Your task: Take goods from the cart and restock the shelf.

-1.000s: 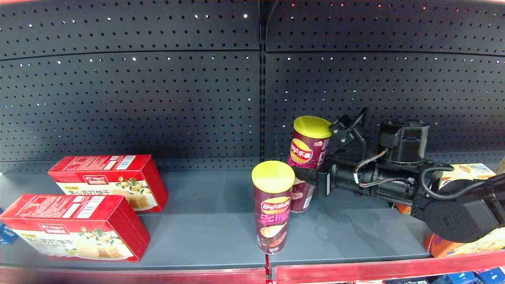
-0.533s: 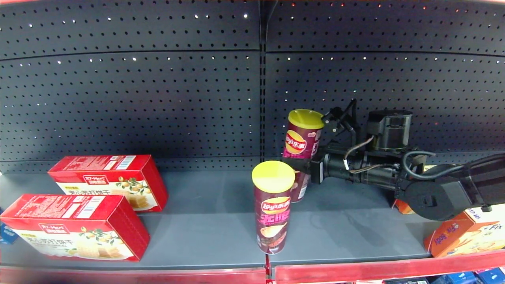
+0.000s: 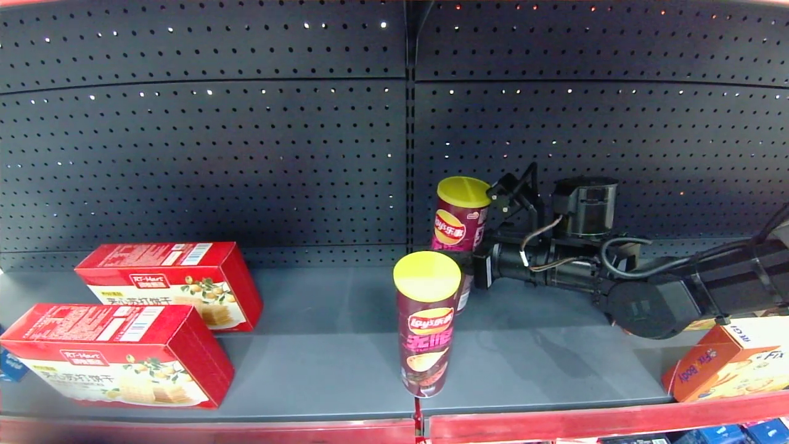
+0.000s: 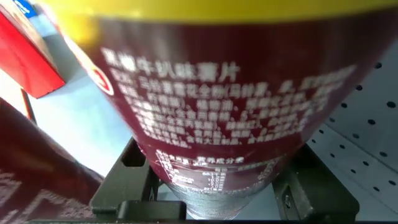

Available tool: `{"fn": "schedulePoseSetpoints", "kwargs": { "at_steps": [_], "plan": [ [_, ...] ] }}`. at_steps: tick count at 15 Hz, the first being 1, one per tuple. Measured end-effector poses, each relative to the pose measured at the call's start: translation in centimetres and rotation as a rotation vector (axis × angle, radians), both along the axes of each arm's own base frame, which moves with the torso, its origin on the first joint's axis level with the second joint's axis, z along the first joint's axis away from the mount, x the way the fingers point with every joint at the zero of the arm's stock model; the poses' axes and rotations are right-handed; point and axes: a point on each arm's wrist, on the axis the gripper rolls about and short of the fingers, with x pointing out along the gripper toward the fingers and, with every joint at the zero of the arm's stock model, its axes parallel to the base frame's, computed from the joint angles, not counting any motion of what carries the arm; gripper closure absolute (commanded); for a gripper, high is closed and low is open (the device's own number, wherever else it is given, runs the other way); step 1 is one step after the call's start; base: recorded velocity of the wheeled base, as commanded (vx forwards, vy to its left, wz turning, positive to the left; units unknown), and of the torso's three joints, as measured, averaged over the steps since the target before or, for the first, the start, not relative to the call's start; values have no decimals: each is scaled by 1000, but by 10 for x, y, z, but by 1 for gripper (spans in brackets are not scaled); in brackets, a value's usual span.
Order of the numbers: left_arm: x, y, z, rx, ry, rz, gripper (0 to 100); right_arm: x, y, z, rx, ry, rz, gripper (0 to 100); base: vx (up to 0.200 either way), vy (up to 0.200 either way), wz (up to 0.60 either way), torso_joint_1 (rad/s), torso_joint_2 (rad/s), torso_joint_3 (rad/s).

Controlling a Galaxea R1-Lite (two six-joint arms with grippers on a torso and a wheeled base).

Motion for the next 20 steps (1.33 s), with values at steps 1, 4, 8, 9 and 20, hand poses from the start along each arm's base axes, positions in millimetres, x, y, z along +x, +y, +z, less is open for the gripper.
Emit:
{"fn": "schedulePoseSetpoints", "kwargs": {
  "at_steps": [1, 4, 8, 9, 20],
  "plan": [
    [0, 0, 0, 1, -1, 0, 0, 2, 0, -2, -4, 0, -2, 100, 0, 0, 0, 0, 0, 0],
    [0, 0, 0, 2, -1, 1, 0, 6, 1, -7, -11, 0, -4, 100, 0, 0, 0, 0, 0, 0],
    [0, 0, 0, 4, -2, 0, 0, 13, 1, -13, -29, -8, -10, 100, 0, 0, 0, 0, 0, 0],
    [0, 0, 0, 5, -2, 0, 0, 16, 0, -15, -34, -14, -12, 100, 0, 0, 0, 0, 0, 0],
    [0, 0, 0, 3, -1, 0, 0, 29, 10, -16, -26, -29, -3, 100, 0, 0, 0, 0, 0, 0]
  ]
}}
